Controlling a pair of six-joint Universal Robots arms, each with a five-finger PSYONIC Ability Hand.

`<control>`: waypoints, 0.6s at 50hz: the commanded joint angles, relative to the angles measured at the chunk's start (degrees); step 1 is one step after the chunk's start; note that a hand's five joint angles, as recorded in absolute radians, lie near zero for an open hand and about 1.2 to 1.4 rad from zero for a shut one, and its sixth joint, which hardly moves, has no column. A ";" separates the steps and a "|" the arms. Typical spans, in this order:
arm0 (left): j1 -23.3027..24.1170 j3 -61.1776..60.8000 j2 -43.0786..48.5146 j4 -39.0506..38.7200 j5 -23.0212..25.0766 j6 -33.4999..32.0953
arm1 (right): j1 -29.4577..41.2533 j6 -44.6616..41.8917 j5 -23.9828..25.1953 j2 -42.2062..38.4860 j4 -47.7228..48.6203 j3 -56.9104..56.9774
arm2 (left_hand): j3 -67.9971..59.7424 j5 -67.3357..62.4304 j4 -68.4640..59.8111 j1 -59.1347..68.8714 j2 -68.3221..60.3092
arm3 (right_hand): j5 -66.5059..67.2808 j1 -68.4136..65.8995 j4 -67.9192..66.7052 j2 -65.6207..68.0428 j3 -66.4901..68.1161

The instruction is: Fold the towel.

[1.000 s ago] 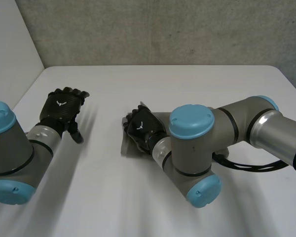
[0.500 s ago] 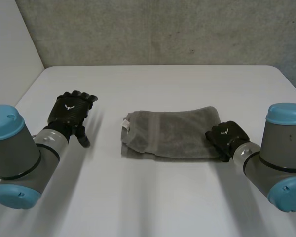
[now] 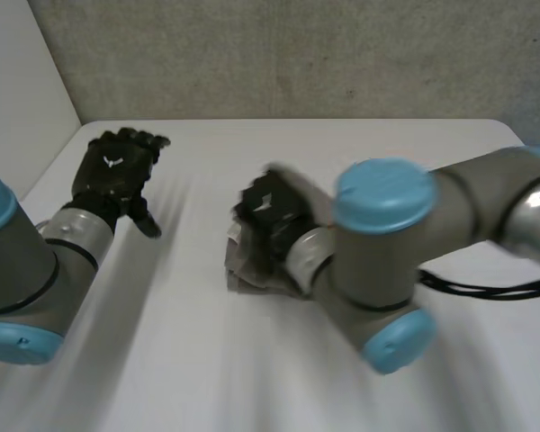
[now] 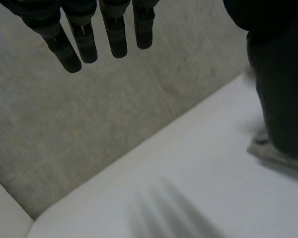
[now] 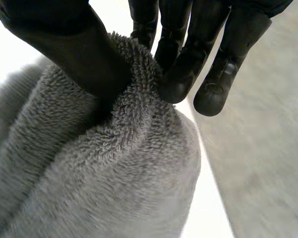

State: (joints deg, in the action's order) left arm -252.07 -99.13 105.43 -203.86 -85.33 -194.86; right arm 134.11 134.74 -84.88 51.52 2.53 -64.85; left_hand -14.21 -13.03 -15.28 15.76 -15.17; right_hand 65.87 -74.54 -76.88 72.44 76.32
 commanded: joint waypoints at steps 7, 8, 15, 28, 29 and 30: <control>1.23 4.65 -1.11 0.74 -0.01 10.38 | 2.66 6.37 -2.48 -5.50 -3.06 5.10 | 3.32 12.14 4.39 -4.87 4.28 | -60.21 58.89 61.22 -56.79 -60.66; 2.10 5.26 -0.67 0.66 -0.10 11.43 | 2.65 6.41 -2.48 -5.47 -3.05 5.09 | 3.16 11.97 4.22 -4.71 4.11 | -60.23 58.91 61.24 -56.81 -60.68; 7.20 11.14 5.03 1.97 -0.27 15.82 | -7.70 25.02 -2.04 6.38 -0.24 -6.85 | 2.31 11.13 3.38 -3.87 3.27 | -65.87 64.54 66.88 -62.44 -66.32; 16.16 23.09 23.13 11.80 -2.20 17.77 | -13.26 30.31 1.64 3.86 -0.68 -11.44 | 1.64 10.46 2.71 -3.19 2.60 | -65.87 64.54 66.88 -62.44 -66.32; 16.61 24.15 25.15 12.95 -3.86 17.50 | -13.17 30.49 2.00 2.37 -0.68 -11.09 | 1.47 10.29 2.54 -3.03 2.43 | -65.87 64.54 66.88 -62.44 -66.32; 16.61 24.16 25.17 12.96 -3.88 17.50 | -13.17 30.49 2.00 2.35 -0.68 -11.09 | 1.47 10.29 2.54 -3.02 2.43 | -65.87 64.54 66.88 -62.44 -66.32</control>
State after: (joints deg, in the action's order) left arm -238.30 -79.24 123.21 -195.26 -86.48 -176.77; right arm 121.27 165.40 -84.63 57.77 1.86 -76.69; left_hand -14.22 -13.42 -15.28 15.76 -15.18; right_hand 3.45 -13.18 -14.30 13.79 13.90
